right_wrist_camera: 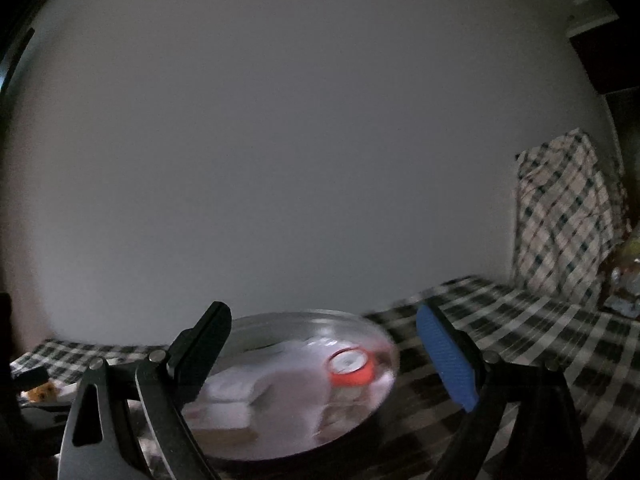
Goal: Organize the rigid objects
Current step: 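Withdraw both tools from the tin toward the remaining blocks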
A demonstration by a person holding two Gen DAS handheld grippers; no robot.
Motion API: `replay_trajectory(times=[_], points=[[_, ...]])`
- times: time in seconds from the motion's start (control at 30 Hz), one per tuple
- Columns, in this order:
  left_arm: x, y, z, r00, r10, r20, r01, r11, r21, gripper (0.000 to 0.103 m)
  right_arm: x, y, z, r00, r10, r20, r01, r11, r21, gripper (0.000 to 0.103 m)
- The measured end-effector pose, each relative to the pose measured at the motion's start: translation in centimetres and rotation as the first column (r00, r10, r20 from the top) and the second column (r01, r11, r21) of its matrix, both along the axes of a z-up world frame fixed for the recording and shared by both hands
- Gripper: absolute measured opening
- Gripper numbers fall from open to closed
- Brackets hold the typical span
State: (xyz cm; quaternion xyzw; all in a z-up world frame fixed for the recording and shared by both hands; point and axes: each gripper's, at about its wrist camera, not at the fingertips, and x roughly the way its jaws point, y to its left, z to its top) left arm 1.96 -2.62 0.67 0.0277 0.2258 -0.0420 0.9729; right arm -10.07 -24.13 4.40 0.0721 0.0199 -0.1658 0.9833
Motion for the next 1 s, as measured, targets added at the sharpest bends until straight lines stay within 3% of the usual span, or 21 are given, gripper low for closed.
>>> replay_trajectory(times=[0.3,0.6,0.83,1.0], points=[[1.5,5.1,-0.4,0.996,0.088,-0.029,-0.088,0.996,0.003,0.102,2.3,5.4,-0.7,0.987,0.134,-0.086,-0.134,0.991,0.003,0.096],[3.8,11.2,-1.2,0.978,0.180,-0.105,-0.182,0.983,-0.014,0.102,4.7,11.2,-1.7,0.942,0.269,-0.202,-0.274,0.962,0.000,0.095],[5.7,14.9,-2.4,0.955,0.214,-0.206,-0.230,0.971,-0.059,0.099,7.5,15.4,-2.3,0.892,0.331,-0.308,-0.360,0.932,-0.039,0.095],[6.6,16.3,-3.2,0.944,0.200,-0.261,-0.228,0.970,-0.082,0.099,10.2,17.5,-3.2,0.828,0.374,-0.418,-0.408,0.913,0.008,0.095]])
